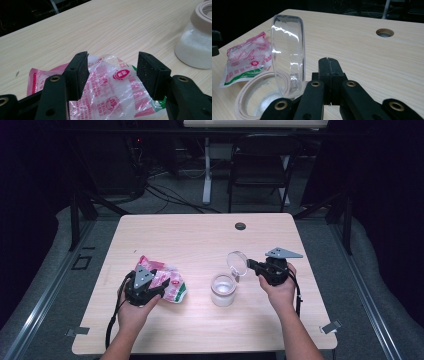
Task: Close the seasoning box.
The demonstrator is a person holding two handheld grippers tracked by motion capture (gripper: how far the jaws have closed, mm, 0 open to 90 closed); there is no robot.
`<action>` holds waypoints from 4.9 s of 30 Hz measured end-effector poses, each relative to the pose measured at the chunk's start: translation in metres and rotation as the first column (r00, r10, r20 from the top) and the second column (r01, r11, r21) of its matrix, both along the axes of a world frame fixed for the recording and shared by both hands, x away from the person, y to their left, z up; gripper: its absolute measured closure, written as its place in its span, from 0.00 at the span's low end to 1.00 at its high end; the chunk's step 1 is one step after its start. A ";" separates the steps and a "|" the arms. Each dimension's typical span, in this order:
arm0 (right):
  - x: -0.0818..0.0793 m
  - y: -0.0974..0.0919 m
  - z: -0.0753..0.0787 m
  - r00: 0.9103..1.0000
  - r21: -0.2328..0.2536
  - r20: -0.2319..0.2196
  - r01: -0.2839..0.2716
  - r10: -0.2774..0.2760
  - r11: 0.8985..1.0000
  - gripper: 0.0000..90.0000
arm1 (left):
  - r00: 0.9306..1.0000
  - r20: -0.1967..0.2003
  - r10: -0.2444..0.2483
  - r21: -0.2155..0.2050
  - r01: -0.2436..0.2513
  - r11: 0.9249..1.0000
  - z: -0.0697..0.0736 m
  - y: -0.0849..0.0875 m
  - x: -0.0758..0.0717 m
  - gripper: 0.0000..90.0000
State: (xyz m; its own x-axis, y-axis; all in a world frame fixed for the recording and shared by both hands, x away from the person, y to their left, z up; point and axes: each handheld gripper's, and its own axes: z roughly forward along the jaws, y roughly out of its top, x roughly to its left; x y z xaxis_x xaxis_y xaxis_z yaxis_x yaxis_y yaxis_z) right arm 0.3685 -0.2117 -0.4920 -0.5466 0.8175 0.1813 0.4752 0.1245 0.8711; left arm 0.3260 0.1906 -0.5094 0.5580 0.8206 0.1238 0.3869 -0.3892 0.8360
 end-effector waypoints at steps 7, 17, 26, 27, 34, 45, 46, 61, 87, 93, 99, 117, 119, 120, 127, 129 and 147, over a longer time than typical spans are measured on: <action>0.000 0.001 0.000 1.000 -0.004 0.005 -0.003 0.003 1.000 1.00 | 1.000 -0.004 -0.010 0.005 0.010 1.000 -0.001 -0.003 0.000 0.48; -0.001 0.004 -0.001 1.000 -0.015 0.003 -0.011 0.011 1.000 1.00 | 1.000 -0.008 -0.022 0.013 0.022 1.000 -0.002 -0.006 0.000 0.48; -0.001 0.005 -0.002 1.000 -0.016 0.004 -0.014 0.014 1.000 1.00 | 0.998 -0.023 -0.050 -0.026 0.049 0.998 -0.001 -0.009 -0.001 0.53; -0.001 0.005 -0.002 1.000 -0.012 0.005 -0.012 0.012 1.000 1.00 | 0.998 -0.027 -0.057 -0.031 0.056 0.998 -0.001 -0.010 -0.001 0.54; -0.002 0.007 -0.002 1.000 -0.012 0.004 -0.015 0.015 1.000 1.00 | 0.990 -0.046 -0.134 -0.046 0.132 0.990 0.004 -0.033 0.001 0.76; -0.002 0.009 -0.002 1.000 -0.022 0.004 -0.026 0.026 0.999 1.00 | 0.955 -0.070 -0.288 -0.062 0.284 0.957 0.018 -0.092 0.011 1.00; -0.003 0.010 -0.002 1.000 -0.018 0.005 -0.026 0.026 0.999 1.00 | 0.952 -0.070 -0.297 -0.062 0.293 0.954 0.020 -0.096 0.013 1.00; -0.007 0.015 -0.001 0.999 -0.021 0.018 -0.039 0.040 0.999 1.00 | 0.926 -0.072 -0.370 -0.079 0.364 0.928 0.031 -0.128 0.017 1.00; -0.015 0.031 0.001 0.993 -0.037 0.036 -0.110 0.111 0.993 1.00 | 0.921 -0.085 -0.380 -0.075 0.374 0.924 0.023 -0.128 0.010 1.00; -0.017 0.037 0.001 0.988 -0.032 0.035 -0.147 0.148 0.989 1.00 | 0.921 -0.101 -0.376 -0.081 0.370 0.926 0.014 -0.124 0.007 1.00; -0.018 0.043 -0.001 0.985 -0.047 0.032 -0.170 0.172 0.984 1.00 | 0.921 -0.117 -0.370 -0.067 0.365 0.929 0.007 -0.120 0.004 0.99; -0.019 0.052 -0.007 0.981 -0.073 0.013 -0.195 0.196 0.978 1.00 | 0.924 -0.162 -0.346 -0.057 0.341 0.938 -0.010 -0.110 0.002 0.97; -0.019 0.052 -0.007 0.981 -0.072 0.013 -0.194 0.196 0.978 1.00 | 0.925 -0.159 -0.345 -0.051 0.341 0.939 -0.011 -0.108 0.002 0.96; -0.018 0.052 -0.007 0.981 -0.072 0.012 -0.194 0.195 0.978 1.00 | 0.926 -0.159 -0.344 -0.046 0.341 0.939 -0.011 -0.107 0.002 0.96; -0.019 0.052 -0.007 0.982 -0.071 0.016 -0.187 0.189 0.980 1.00 | 0.933 -0.146 -0.329 -0.041 0.326 0.944 -0.010 -0.103 0.002 0.94; -0.019 0.052 -0.007 0.982 -0.070 0.016 -0.188 0.189 0.980 1.00 | 0.933 -0.148 -0.329 -0.035 0.328 0.944 -0.009 -0.101 0.002 0.92; -0.019 0.052 -0.007 0.983 -0.077 0.023 -0.179 0.182 0.981 0.97 | 0.971 -0.124 -0.205 -0.043 0.201 0.979 0.000 -0.051 0.009 0.71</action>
State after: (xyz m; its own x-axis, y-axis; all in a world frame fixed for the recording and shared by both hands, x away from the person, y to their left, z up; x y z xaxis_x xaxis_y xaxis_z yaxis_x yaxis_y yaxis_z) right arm 0.3494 -0.1601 -0.4993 -0.6905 0.7156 0.1058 0.4135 0.2705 0.8694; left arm 0.3352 0.1394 -0.5093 0.7225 0.6911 0.0181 0.4063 -0.4456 0.7978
